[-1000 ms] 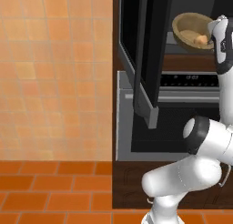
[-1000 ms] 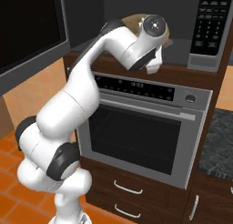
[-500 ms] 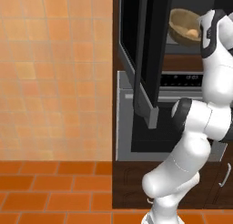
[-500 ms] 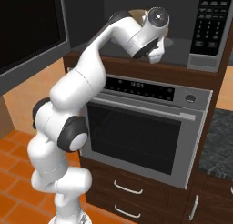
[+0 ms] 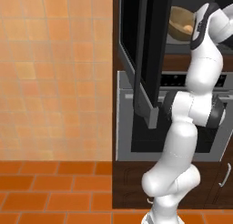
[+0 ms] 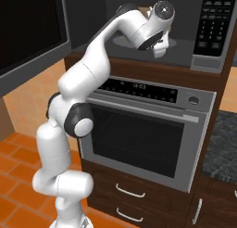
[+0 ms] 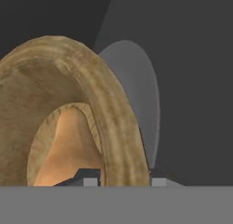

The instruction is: Pick the squash from the sink and place it in the bowl. Then pick the bowl and place it in the microwave. Then close the microwave door and press the start button.

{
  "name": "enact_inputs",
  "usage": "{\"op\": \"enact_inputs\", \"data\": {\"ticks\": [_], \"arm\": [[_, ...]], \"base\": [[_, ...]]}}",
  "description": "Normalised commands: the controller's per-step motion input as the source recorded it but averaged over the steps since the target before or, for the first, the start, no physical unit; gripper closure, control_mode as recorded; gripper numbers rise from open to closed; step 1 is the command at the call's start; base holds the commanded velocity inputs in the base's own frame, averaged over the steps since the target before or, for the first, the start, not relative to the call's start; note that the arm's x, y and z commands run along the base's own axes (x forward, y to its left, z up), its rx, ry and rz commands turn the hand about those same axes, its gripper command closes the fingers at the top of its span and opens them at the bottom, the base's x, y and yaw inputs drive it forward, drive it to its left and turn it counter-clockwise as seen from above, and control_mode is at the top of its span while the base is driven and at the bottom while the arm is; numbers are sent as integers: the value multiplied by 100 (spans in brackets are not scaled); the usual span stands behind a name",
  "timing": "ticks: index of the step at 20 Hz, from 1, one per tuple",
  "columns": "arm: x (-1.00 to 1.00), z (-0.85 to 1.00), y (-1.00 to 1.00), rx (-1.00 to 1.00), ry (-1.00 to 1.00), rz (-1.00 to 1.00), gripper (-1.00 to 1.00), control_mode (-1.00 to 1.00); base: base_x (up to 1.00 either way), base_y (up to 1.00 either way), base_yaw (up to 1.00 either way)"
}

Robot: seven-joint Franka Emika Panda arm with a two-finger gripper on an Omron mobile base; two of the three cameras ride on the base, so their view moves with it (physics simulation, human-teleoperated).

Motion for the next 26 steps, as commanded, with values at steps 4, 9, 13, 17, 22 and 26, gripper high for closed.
{"op": "enact_inputs", "data": {"ticks": [4,9,13,17,22,26], "arm": [[5,0,17,0,0,0,-100,-100],[-14,-8,12,0,-12,0,-100,-100],[-31,-36,29,0,-24,0,-100,-100],[-44,-49,44,0,-25,0,-100,-100],[-45,-68,61,0,-19,0,-100,-100],[-70,-44,67,-4,-18,0,-100,-100]], "base": [[0,0,0],[0,0,0],[0,0,0],[0,0,0],[0,0,0],[0,0,0]]}}
